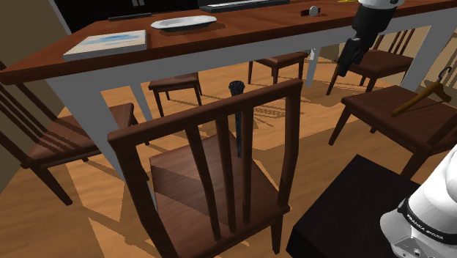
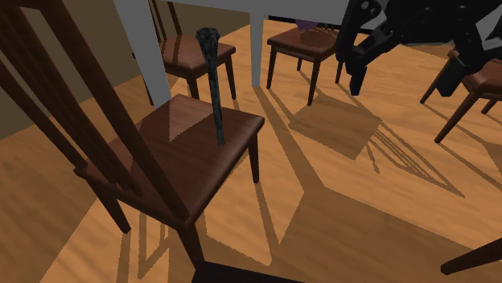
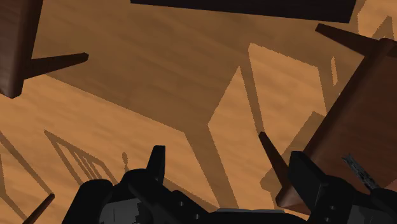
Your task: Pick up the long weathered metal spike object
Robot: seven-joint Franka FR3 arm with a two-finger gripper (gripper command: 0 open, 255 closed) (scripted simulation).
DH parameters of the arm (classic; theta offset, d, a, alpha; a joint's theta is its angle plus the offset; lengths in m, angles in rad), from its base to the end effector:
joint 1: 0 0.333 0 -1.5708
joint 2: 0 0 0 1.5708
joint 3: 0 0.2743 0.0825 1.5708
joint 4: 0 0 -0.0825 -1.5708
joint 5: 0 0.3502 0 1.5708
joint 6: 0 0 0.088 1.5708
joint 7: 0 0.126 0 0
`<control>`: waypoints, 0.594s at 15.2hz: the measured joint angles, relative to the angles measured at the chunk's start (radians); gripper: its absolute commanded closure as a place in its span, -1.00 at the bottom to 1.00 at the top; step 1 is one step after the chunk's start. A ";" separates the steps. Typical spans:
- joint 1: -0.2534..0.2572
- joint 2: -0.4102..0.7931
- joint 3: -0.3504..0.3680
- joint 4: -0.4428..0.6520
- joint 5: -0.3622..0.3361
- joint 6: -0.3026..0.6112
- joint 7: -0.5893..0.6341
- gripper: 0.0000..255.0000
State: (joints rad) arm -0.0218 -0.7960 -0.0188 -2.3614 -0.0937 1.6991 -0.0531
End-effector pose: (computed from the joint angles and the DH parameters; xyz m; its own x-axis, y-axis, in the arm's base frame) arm 0.3148 -0.0246 0.5554 0.9913 0.0285 0.1284 0.0173 -0.9960 0.0871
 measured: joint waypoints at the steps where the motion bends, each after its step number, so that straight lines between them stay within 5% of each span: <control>1: 0.000 0.000 0.000 0.000 0.000 0.000 0.000 -1.00; 9: 0.042 0.182 0.116 0.161 0.081 -0.022 0.137 -1.00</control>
State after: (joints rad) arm 0.0203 -0.6144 0.0970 -2.2007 -0.0129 1.6775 0.0837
